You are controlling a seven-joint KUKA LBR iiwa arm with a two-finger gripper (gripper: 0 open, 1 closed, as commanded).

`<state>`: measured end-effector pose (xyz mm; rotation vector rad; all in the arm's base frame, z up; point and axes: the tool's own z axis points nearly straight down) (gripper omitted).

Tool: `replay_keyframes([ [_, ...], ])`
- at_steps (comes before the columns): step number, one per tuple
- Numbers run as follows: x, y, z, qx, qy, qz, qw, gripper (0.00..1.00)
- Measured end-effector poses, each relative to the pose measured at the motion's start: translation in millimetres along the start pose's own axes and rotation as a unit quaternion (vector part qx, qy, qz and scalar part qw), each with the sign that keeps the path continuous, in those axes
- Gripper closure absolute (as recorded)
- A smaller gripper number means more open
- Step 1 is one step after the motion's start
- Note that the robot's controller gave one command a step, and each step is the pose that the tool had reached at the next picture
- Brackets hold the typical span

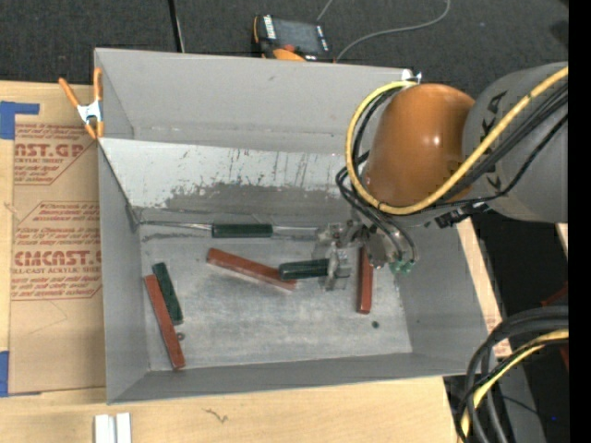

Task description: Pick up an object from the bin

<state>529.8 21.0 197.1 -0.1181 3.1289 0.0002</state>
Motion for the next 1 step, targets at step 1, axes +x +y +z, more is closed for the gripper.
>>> replay_keyframes([
  [1,18.5,-78.4,-84.1,0.0,0.0024,-0.328,0.9446,1.0],
])
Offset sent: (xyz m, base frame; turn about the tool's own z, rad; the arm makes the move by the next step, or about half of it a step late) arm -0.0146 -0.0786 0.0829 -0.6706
